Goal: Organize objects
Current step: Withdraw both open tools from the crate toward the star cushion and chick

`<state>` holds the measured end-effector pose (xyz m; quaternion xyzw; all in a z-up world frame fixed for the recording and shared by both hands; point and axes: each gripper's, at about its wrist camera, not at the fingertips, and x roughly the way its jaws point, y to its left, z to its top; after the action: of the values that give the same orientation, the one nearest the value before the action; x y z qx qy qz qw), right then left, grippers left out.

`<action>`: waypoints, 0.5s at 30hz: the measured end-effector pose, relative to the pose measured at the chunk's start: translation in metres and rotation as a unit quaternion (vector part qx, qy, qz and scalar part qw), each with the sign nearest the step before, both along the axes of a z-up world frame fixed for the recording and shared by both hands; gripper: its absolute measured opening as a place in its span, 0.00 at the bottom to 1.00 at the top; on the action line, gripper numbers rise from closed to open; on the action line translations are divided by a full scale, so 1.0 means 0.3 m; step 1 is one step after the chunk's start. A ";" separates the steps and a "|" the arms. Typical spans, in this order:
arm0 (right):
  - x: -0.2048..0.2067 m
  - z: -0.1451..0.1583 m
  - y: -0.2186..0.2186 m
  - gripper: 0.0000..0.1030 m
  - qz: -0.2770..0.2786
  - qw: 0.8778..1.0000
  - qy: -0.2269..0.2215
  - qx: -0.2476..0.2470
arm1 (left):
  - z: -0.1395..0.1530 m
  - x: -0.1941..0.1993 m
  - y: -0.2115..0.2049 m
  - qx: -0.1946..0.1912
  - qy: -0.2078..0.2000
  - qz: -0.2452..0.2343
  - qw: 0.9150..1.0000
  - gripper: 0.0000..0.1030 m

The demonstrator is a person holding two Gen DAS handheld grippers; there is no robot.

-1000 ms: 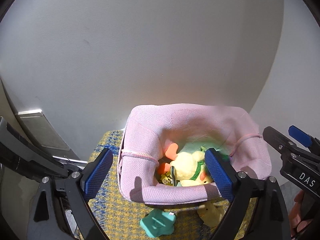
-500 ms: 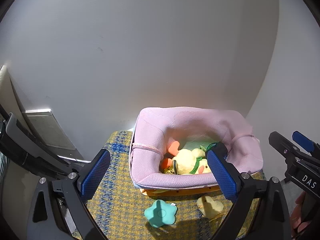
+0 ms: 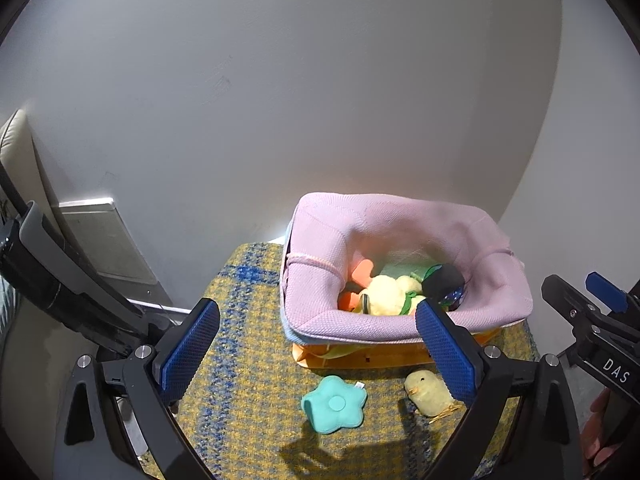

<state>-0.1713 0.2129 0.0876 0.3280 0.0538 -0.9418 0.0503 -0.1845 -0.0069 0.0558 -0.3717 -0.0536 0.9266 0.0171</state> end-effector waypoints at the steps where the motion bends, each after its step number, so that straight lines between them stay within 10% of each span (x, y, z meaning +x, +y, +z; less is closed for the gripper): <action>1: 0.002 -0.009 0.001 0.89 0.000 1.000 -0.002 0.000 | -0.007 0.004 -0.005 0.000 -0.002 0.000 1.000 0.97; 15: 0.038 -0.198 0.043 0.95 -0.003 0.999 -0.038 0.000 | -0.156 0.059 0.001 -0.011 -0.022 -0.001 1.000 1.00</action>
<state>-0.1598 0.2256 0.0281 0.3633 0.0508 -0.9290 0.0491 -0.1668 -0.0066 0.0090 -0.3918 -0.0435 0.9189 0.0133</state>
